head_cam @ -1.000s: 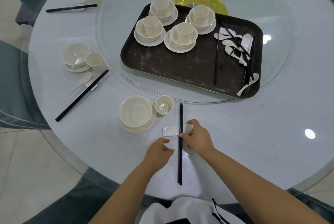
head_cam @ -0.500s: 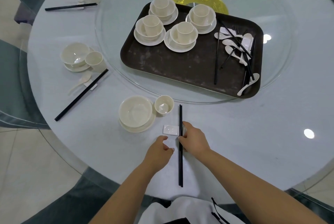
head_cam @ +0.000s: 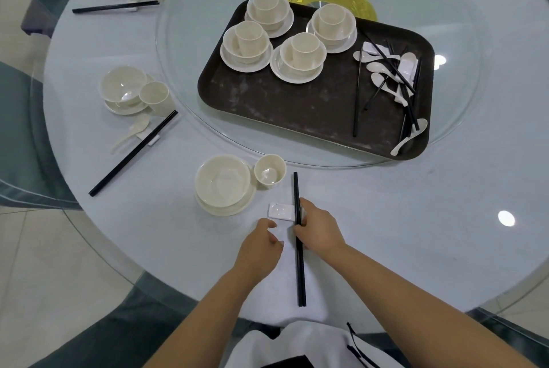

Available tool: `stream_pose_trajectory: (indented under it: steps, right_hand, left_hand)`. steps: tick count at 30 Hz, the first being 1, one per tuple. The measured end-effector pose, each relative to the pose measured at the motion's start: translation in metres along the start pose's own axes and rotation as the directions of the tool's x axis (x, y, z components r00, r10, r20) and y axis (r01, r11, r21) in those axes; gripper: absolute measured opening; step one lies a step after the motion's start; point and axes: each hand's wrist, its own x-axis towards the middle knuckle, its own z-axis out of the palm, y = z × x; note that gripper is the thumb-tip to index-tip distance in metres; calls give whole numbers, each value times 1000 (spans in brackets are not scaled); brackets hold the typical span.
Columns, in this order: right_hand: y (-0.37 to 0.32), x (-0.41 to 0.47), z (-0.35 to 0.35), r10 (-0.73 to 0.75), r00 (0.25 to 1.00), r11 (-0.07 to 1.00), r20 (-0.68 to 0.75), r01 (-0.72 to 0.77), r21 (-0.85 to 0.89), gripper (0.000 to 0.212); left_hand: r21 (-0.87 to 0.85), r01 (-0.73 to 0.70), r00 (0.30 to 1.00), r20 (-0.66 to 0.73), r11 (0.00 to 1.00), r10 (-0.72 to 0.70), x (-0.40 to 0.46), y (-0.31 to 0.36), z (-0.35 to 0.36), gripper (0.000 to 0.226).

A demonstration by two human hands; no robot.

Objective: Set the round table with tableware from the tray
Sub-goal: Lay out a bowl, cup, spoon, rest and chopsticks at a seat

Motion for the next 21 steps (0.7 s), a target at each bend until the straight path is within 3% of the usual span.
stream_pose_trajectory:
  steps: [5,10,21]
  right_hand:
    - [0,1,0,7,1000,1000,-3,-7,-3,44]
    - [-1,2,-2,-6,1000,1000,3,6,-19,43]
    - [-2,6,-4,-51,999,999,6,51,-16,42]
  left_hand:
    - [141,-192,975,-82,971,205,-3,-1,-5,46]
    - [220,-153,987,-16,964,160,-3,-4,-4,55]
    - [180,-136,990,-18,974,141,0,-8,-3,60]
